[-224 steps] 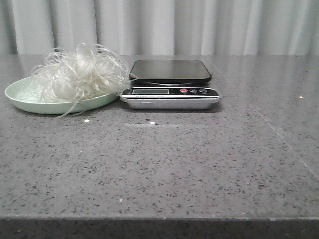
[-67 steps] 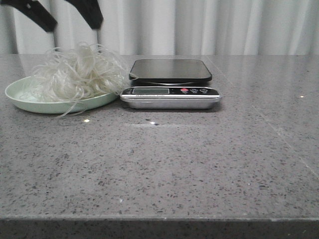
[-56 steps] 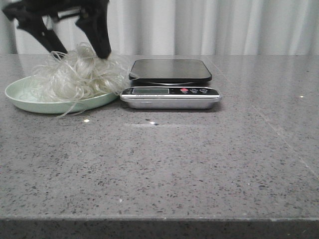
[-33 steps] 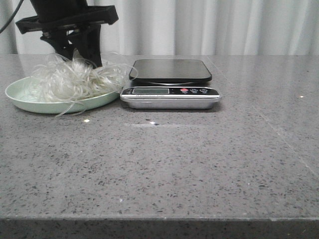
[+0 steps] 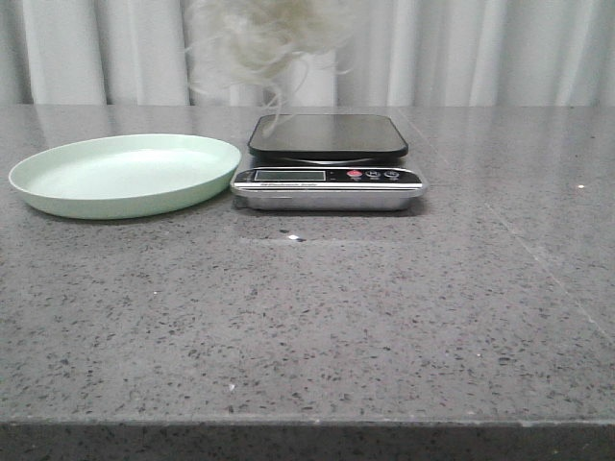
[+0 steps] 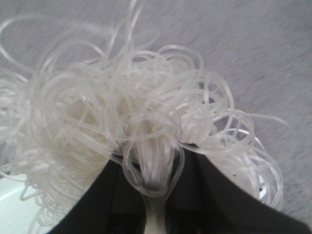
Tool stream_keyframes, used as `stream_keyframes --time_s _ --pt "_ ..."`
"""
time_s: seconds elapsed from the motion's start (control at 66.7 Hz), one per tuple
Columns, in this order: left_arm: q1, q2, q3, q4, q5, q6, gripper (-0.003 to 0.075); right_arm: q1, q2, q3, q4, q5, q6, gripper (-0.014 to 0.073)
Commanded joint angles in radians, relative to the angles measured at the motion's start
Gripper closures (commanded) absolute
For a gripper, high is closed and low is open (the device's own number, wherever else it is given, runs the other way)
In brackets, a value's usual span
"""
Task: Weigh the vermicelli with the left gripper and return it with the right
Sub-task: 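Lift the vermicelli with the left gripper and carry it over the scale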
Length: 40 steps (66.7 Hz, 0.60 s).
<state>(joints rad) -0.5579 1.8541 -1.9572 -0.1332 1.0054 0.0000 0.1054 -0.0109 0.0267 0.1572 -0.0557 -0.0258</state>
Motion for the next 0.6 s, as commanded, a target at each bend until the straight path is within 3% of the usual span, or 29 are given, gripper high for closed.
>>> stream_keyframes --time_s 0.0,0.21,0.27,0.435,0.495,0.585 --pt "-0.026 -0.01 -0.037 -0.018 -0.091 0.0 0.0594 -0.007 -0.016 -0.007 0.002 -0.081 -0.006 0.0428" --pt "-0.032 0.072 -0.037 -0.027 -0.106 0.0 0.0554 -0.007 -0.016 -0.007 0.002 -0.081 -0.006 0.0428" --pt "-0.032 0.089 -0.037 -0.039 -0.099 0.0 0.0493 -0.007 -0.016 -0.007 0.002 -0.081 -0.006 0.0428" --pt "-0.032 0.092 -0.038 -0.056 -0.065 0.0 0.0224 -0.007 -0.016 -0.007 0.002 -0.081 -0.006 0.0428" --pt "-0.03 0.087 -0.049 -0.059 -0.052 0.0 0.0181 -0.007 -0.016 -0.007 0.002 -0.081 -0.006 0.0428" --pt "-0.027 0.057 -0.064 -0.059 -0.03 0.0 0.0176 -0.007 -0.016 -0.007 0.002 -0.081 -0.006 0.0428"
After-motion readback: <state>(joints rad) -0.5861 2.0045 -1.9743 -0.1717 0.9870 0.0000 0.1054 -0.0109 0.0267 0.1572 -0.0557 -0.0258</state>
